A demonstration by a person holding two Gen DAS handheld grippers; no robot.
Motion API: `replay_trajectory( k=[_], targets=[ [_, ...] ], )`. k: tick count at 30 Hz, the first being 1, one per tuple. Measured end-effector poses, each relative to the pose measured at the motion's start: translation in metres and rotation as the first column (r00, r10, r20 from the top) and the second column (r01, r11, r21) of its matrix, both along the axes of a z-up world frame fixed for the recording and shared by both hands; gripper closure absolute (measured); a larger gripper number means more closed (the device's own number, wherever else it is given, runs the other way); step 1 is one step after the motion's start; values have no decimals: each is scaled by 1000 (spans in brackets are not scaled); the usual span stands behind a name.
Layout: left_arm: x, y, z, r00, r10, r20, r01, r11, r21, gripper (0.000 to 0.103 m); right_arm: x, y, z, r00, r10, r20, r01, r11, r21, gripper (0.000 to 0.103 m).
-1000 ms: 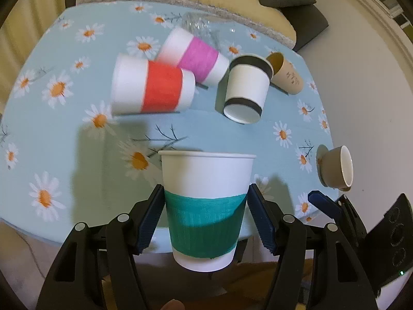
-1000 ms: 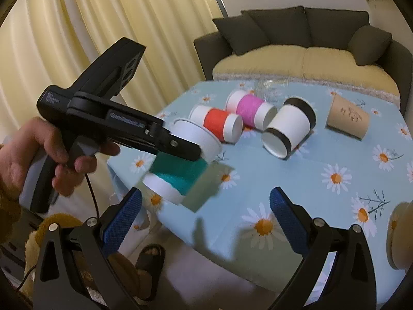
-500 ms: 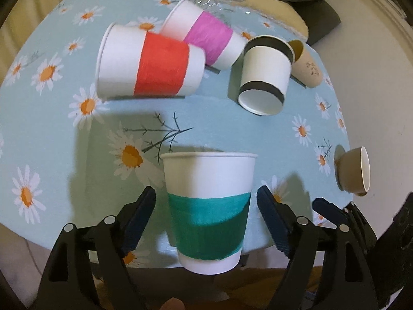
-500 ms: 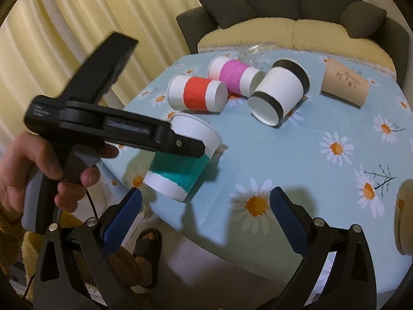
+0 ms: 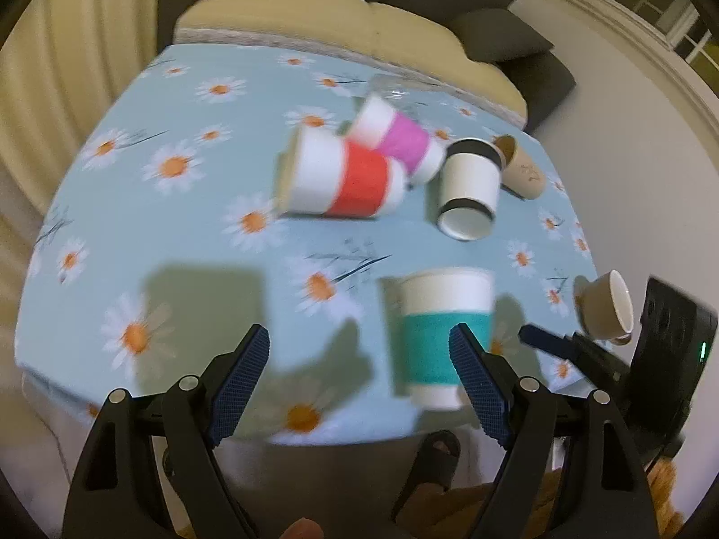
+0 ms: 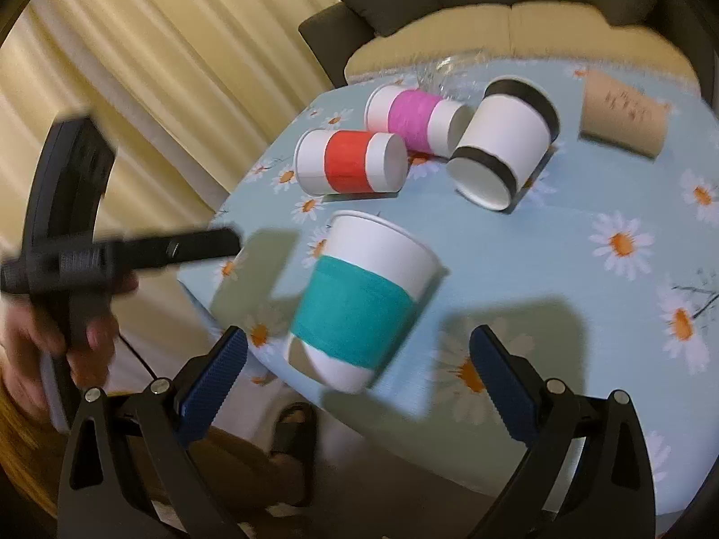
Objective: Flip cup upright
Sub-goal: 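Carry the held teal-banded cup toward the right gripper, then close the right gripper on the teal-banded cup while the left gripper releases it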
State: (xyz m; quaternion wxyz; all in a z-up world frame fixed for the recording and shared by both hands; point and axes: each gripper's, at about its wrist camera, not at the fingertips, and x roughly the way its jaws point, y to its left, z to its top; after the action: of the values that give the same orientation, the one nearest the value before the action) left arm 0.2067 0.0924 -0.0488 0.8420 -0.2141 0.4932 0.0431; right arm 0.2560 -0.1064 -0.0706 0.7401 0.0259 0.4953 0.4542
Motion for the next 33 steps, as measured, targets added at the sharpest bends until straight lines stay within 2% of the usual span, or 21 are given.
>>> replay_trajectory(
  k=[6,8,11,13,16,19,21,23,29,33],
  targets=[
    [-38,11,-20,995,98,18,-98,995,4,23,11,13,-7,997,-37,-61,35,999,-36,5],
    [-44,9,-24,995,97,19,-98,995,24,23,15,16,-9,995,-58,-79,53,997,-56,5],
    [-54,4,-29,997,79,25,-82,991,103,23,26,19,-12,986,-74,-147,65,996,-68,5],
    [-60,3,-31,996,76,38,-81,989,124,23,34,19,-12,981,-106,-163,93,992,-84,5],
    [-64,0,-35,998,52,40,-57,989,137,23,42,20,-15,961,-153,-231,130,985,-111,6],
    [-65,-3,-37,999,25,42,-32,985,168,23,40,27,-13,958,-174,-227,139,977,-162,6],
    [-65,-4,-36,999,9,53,-17,987,160,23,40,34,-12,956,-178,-235,136,973,-184,8],
    [-65,-5,-35,998,-3,58,-6,987,160,23,39,42,-12,955,-184,-234,134,968,-213,14],
    [-64,-4,-40,999,-15,40,8,988,155,23,34,57,-12,959,-188,-211,123,950,-288,18],
    [-65,-7,-39,998,-39,49,30,987,156,23,42,58,-19,947,-217,-238,136,939,-316,30]
  ],
)
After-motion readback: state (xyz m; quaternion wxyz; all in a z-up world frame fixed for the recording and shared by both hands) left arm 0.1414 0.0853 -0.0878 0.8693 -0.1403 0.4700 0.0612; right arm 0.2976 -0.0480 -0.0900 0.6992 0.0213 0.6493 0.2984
